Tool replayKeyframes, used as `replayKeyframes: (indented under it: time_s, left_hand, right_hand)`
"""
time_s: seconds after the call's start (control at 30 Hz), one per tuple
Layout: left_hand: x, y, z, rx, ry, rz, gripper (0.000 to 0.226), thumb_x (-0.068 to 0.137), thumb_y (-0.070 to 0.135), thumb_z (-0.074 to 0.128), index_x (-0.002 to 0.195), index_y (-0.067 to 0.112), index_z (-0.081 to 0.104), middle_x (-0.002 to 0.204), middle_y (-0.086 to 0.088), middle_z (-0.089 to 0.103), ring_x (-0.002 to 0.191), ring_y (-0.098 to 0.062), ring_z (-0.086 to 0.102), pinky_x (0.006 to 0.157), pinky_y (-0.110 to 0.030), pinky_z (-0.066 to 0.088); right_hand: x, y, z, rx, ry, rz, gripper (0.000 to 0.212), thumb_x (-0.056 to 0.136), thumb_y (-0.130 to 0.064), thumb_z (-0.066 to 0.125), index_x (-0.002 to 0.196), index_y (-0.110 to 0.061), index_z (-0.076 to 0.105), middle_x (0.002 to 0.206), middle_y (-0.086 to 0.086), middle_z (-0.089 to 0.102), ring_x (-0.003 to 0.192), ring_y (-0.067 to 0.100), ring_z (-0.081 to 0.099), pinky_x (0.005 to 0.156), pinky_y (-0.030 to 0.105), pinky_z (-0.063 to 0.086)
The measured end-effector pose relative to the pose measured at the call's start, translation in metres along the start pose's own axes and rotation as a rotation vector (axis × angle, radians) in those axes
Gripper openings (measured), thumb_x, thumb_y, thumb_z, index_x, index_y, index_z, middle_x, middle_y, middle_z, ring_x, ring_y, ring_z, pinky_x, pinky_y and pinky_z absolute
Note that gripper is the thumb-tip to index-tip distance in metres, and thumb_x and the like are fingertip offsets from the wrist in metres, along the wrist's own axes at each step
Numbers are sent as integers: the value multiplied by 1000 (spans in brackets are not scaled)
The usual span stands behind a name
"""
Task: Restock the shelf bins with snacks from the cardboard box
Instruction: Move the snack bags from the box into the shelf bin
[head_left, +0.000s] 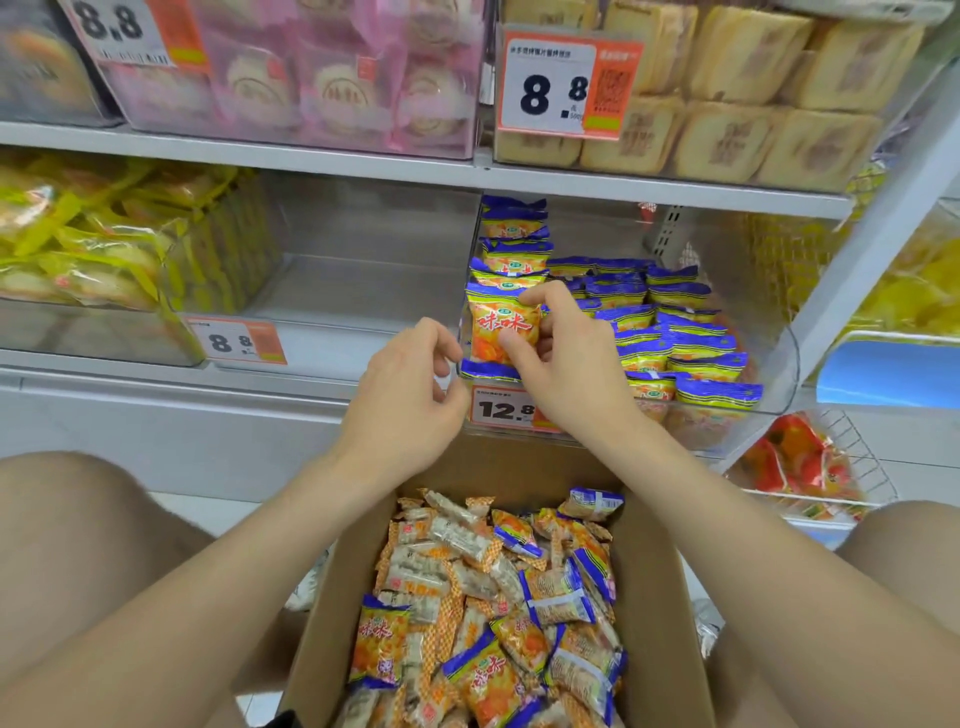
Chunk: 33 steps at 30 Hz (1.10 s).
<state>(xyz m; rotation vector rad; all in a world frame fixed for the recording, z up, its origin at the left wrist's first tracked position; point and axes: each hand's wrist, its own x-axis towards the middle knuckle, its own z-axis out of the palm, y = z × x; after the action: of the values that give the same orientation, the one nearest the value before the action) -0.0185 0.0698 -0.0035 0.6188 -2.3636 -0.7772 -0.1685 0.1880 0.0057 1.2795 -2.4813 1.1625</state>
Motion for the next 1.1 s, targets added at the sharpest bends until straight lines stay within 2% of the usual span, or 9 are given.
replayKeyframes:
  time_s: [0.13, 0.23, 0.33, 0.47, 0.57, 0.67, 0.73, 1.0, 1.1]
  left_hand:
    - [-7, 4, -3, 189, -7, -62, 13, 85, 35, 65, 79, 27, 56, 64, 9, 61, 73, -18, 60, 64, -38, 53]
    - [-17, -6, 8, 300, -273, -78, 24, 80, 45, 63, 68, 25, 59, 64, 9, 63, 69, -16, 63, 64, -35, 57]
    - [-32, -28, 37, 523, -740, -41, 17, 86, 41, 62, 76, 27, 63, 82, 6, 67, 81, -22, 68, 73, -40, 60]
    - [-69, -63, 84, 792, -1318, 68, 20, 100, 25, 57, 105, 12, 70, 99, -4, 66, 79, -23, 60, 70, -40, 57]
    - [-93, -83, 104, 914, -1541, 118, 28, 101, 14, 60, 128, 8, 65, 119, -10, 66, 89, -23, 57, 78, -36, 55]
    - [-103, -84, 106, 922, -1564, 163, 54, 102, 5, 60, 153, 6, 43, 139, -16, 58, 116, -32, 60, 88, -38, 49]
    - [-103, -86, 105, 889, -1510, 179, 52, 103, 2, 56, 153, 2, 40, 144, -18, 54, 128, -35, 55, 93, -38, 47]
    - [-108, -93, 105, 859, -1463, 152, 41, 104, 1, 52, 145, 5, 47, 136, -15, 57, 122, -33, 59, 85, -38, 48]
    - [-97, -92, 104, 782, -1440, 128, 19, 100, 7, 59, 118, 8, 65, 103, -4, 62, 89, -22, 59, 73, -36, 46]
  right_hand:
    - [-9, 2, -14, -110, 101, -81, 43, 97, -35, 61, 139, -27, 54, 121, 0, 55, 112, 17, 53, 91, 32, 48]
    - [-31, -5, -28, -117, 133, -220, 28, 91, -21, 62, 119, -19, 63, 107, -1, 56, 101, 18, 52, 83, 30, 44]
    - [-68, -12, -23, -117, -209, -289, 11, 90, -20, 59, 99, -23, 65, 84, -9, 59, 83, 16, 56, 75, 38, 50]
    - [-116, -12, 3, -421, -820, -381, 25, 94, -26, 48, 116, -24, 61, 98, 3, 67, 93, 30, 66, 73, 43, 56]
    - [-130, -11, 14, -479, -1044, -387, 29, 98, -21, 46, 123, -19, 59, 95, 6, 59, 90, 33, 65, 65, 39, 52]
    - [-128, -6, 19, -494, -1073, -396, 25, 100, -21, 47, 121, -17, 60, 94, 6, 62, 86, 30, 65, 64, 40, 55]
    - [-122, -4, 19, -533, -1038, -412, 26, 101, -26, 48, 123, -17, 59, 100, 9, 65, 89, 31, 65, 64, 39, 52]
    - [-108, -5, 9, -573, -1064, -354, 31, 103, -29, 50, 131, -18, 58, 108, 8, 65, 91, 29, 65, 66, 38, 52]
    - [-111, -3, 5, -599, -1133, -298, 31, 104, -25, 49, 134, -18, 55, 107, 7, 63, 85, 27, 61, 63, 36, 49]
